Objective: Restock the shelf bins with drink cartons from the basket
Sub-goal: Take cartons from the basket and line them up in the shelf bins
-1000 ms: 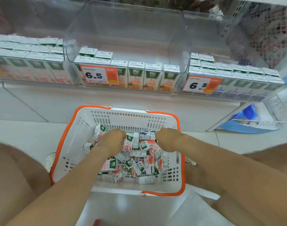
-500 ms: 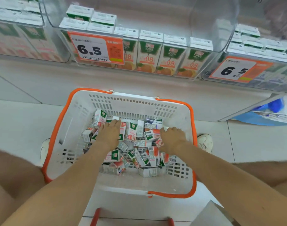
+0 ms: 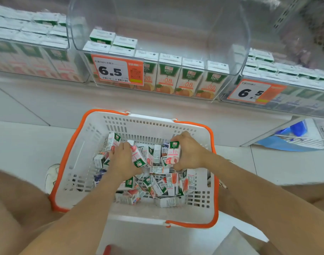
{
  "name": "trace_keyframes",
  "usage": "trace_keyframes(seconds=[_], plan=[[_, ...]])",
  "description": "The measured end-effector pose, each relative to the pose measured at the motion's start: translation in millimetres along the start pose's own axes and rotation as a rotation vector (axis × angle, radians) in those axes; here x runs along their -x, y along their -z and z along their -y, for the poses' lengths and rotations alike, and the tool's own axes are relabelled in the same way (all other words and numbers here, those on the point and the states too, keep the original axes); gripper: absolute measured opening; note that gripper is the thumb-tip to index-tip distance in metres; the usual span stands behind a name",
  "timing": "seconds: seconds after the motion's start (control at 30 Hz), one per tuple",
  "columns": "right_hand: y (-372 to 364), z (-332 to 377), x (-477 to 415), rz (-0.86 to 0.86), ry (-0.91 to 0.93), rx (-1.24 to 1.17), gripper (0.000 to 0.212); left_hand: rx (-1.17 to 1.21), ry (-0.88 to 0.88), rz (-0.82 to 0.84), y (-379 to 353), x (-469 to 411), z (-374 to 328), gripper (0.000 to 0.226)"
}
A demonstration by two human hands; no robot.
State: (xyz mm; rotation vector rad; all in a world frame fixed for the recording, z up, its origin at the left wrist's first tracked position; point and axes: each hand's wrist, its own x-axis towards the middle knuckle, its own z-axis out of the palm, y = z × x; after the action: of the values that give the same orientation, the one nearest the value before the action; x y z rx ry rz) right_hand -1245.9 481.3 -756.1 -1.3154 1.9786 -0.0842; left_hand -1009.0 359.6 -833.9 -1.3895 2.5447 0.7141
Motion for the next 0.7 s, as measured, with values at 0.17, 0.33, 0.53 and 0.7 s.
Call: trace_keyframes(seconds=[0.17,0.33,0.53,0.7], plan=[[28,28,25,-0.147,0.086,-0.168,0.101,0.697,0.004,-0.057,44,23,-31,0.08],[73,66,64,-0.289,0.179,-0.075,0.121,1.099,-0.014,-0.014,105,42,-54,0.077],[114,117,110,-0.343,0.258,-0.053,0.119,1.306,0.087,0.032,165,68,-68,0.078],[130,145,133,-0.42,0.367,-0.024,0.105,1.237,0.041,0.142,222,85,-67,0.054]])
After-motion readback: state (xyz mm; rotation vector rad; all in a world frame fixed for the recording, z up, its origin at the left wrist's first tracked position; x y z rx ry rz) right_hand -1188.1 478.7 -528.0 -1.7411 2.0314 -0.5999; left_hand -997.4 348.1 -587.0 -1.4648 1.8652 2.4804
